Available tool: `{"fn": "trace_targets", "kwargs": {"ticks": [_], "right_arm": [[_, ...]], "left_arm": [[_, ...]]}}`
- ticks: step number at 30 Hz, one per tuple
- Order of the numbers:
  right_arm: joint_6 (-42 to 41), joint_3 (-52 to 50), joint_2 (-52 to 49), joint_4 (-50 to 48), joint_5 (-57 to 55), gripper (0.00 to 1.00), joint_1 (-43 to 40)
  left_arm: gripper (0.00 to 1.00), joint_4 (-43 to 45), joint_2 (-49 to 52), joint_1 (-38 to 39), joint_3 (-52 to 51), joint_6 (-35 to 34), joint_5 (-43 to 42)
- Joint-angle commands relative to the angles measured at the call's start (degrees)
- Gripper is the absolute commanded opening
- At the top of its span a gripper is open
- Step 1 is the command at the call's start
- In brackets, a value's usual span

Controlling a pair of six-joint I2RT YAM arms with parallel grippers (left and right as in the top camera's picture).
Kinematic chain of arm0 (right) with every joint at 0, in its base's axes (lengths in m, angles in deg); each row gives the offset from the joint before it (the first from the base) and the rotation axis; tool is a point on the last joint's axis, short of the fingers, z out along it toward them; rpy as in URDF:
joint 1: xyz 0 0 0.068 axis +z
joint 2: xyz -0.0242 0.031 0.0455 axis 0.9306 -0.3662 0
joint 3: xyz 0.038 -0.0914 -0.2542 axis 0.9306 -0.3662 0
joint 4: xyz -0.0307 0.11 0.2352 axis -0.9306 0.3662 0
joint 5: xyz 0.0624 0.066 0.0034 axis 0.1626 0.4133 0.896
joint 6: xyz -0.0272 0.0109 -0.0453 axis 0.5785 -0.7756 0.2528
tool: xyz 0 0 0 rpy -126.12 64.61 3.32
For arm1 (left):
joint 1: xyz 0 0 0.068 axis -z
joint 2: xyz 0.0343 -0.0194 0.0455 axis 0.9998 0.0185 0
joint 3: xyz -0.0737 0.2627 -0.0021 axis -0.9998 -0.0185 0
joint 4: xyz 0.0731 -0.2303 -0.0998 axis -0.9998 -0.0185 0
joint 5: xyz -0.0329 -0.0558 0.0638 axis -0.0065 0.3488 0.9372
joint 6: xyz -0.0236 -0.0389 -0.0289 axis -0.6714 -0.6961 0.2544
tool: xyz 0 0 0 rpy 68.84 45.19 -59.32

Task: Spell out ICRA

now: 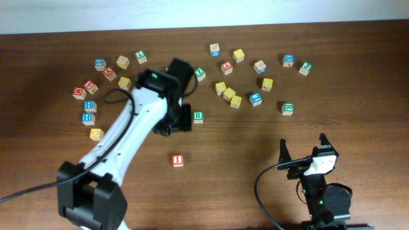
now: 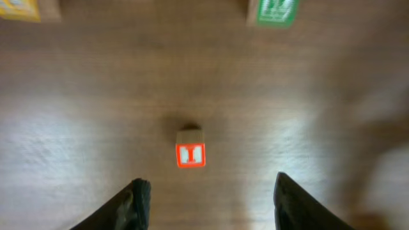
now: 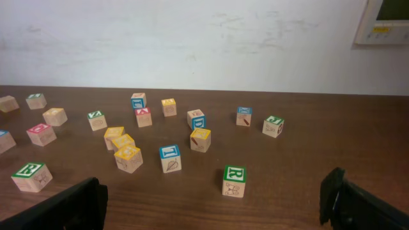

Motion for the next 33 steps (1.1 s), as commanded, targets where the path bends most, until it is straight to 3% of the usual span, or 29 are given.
{"fn": "trace_targets", "kwargs": {"ticks": [1,2,8,33], "right_arm": [[0.0,-0.42,0.44,0.24,-0.5,0.98,0.31],[0.0,-0.42,0.44,0.24,-0.5,0.98,0.31],[0.0,-0.42,0.44,0.24,-0.5,0.98,0.31],[0.0,-0.42,0.44,0.24,-0.5,0.98,0.31]], "left_arm": [[0.92,-3.45,0.09,-1.84,9.2,0.59,0.52],[0.99,-3.82,0.09,-2.25,10.27,0.59,0.52],[0.99,-4.33,0.11,-3.13,10.49,0.55,4.48],[0.99,-7.26,0.2,-2.36,9.84,0.57,0.48]]}}
